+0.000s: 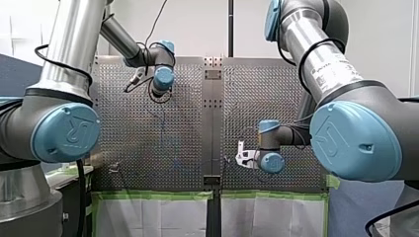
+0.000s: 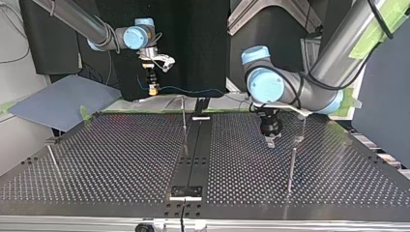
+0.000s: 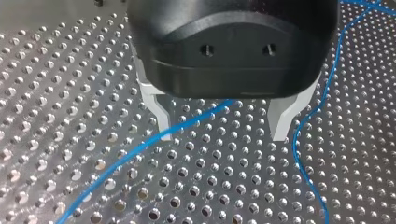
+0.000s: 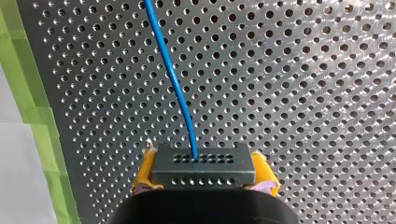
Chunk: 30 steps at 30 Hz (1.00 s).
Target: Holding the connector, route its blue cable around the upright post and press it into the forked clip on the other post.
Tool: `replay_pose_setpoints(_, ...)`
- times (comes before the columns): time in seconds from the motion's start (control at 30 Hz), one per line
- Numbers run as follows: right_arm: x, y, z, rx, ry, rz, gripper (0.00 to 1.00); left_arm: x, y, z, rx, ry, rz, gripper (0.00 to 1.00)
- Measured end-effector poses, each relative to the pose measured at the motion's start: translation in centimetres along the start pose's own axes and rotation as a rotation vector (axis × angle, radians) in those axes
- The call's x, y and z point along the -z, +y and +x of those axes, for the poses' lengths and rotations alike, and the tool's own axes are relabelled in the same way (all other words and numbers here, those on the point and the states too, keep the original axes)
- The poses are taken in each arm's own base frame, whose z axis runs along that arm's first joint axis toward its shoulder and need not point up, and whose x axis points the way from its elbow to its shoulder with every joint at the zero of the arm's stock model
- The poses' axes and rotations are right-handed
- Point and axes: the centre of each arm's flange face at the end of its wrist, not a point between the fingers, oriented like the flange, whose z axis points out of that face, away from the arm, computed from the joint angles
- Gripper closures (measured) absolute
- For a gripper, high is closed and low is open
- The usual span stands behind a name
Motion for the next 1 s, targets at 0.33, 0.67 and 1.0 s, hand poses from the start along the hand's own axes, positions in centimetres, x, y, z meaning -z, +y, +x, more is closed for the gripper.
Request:
replay_pose_setpoints(0.33, -0.1, 0.1, 0.1, 0.0, 0.005, -0.002, 1.0, -1.7, 1.7, -0.2, -0.009, 0.017, -0.025, 0.0)
replay_pose_setpoints(0.67, -0.1, 0.1, 0.1, -0.001, 0.012, -0.003, 1.0, -2.2, 2.2, -0.1, -0.037, 0.021, -0.035, 0.0)
replay_pose_setpoints(1.0, -0.3, 0.4, 0.1, -0.003, 0.014, -0.006, 1.0, -1.3, 1.2, 0.1, -0.069, 0.019, 0.001, 0.0)
